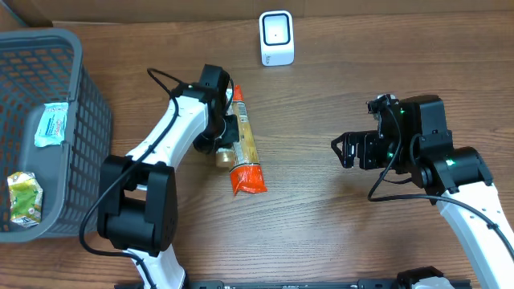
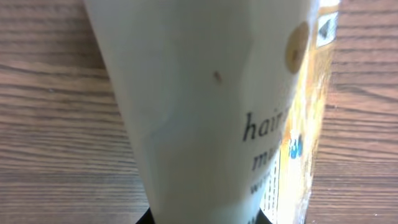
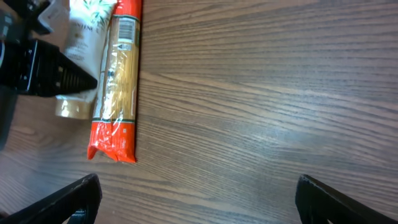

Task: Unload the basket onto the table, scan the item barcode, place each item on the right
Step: 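Carry the white tube out and place it beside the spaghetti pack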

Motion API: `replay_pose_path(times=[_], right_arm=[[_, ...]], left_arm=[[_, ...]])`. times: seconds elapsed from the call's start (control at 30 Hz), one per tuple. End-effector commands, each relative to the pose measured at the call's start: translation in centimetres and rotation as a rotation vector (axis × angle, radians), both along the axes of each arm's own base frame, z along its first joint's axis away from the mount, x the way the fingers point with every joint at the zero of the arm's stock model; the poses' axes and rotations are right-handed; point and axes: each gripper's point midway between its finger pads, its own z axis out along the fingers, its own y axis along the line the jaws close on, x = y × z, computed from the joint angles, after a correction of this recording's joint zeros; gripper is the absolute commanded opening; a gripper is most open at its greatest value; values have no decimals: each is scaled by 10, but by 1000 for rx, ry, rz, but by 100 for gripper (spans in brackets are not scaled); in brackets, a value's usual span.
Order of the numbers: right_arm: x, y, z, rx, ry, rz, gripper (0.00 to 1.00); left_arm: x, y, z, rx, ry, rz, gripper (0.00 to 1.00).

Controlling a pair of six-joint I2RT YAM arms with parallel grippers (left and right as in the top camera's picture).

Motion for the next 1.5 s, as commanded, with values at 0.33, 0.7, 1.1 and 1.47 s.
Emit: replay_pose_path(times=[0.33,0.7,1.1,1.47], right_arm=[[9,2,-9,-9,30,1,100],[11,3,-10,-6,29,3,100],[11,3,-9,-6,28,4,100],[11,3,-9,-6,27,3,100]], left_arm=[[3,-97,41,-102,-103,-106,4],[-30,-117,-35,-125,130,-32,4],[-50,-93,-36,-61,229,-34,46],[-12,-79,86,-24,-67,-128,98]])
